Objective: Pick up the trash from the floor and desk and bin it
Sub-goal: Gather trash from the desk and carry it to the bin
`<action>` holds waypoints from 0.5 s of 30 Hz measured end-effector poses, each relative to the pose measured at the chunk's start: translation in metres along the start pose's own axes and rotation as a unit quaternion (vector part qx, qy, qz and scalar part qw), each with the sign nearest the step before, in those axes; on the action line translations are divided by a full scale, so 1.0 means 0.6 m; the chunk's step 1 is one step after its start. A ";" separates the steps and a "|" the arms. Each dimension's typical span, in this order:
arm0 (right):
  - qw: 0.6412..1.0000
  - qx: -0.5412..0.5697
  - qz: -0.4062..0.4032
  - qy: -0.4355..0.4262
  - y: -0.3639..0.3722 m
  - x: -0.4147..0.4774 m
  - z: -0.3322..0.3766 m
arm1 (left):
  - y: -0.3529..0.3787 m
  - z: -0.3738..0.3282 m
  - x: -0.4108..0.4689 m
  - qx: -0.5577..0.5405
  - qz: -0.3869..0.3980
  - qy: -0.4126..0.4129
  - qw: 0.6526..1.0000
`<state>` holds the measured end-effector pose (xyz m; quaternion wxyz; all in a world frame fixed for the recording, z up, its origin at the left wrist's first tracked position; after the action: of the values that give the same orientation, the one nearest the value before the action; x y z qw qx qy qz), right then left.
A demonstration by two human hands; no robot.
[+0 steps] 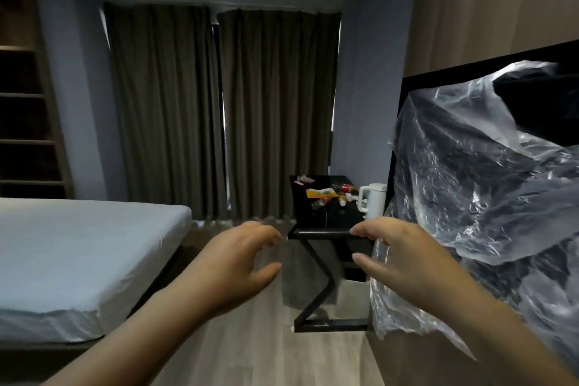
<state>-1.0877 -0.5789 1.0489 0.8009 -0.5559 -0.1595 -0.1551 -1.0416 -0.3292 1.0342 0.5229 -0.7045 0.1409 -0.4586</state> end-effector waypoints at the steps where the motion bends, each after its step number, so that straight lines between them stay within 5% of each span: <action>1: 1.000 -0.003 0.002 0.001 0.006 0.023 -0.016 | 0.016 0.009 0.021 0.000 0.002 -0.004 1.000; 15: 0.999 -0.009 0.030 0.034 0.136 0.284 -0.119 | 0.161 0.217 0.226 -0.023 0.032 -0.020 0.999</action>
<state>-0.8934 -0.6308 1.0299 0.8049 -0.5622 -0.1139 -0.1520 -0.8381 -0.3819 1.0136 0.5240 -0.7206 0.1634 -0.4237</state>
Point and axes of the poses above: each hand's wrist, its own x-axis towards the middle knuckle, its own y-axis out of the palm, z = x × y, the point moved 1 cm from there along x, towards the middle knuckle, and after that the axes turned 14 degrees about y, right-handed, at the moved point
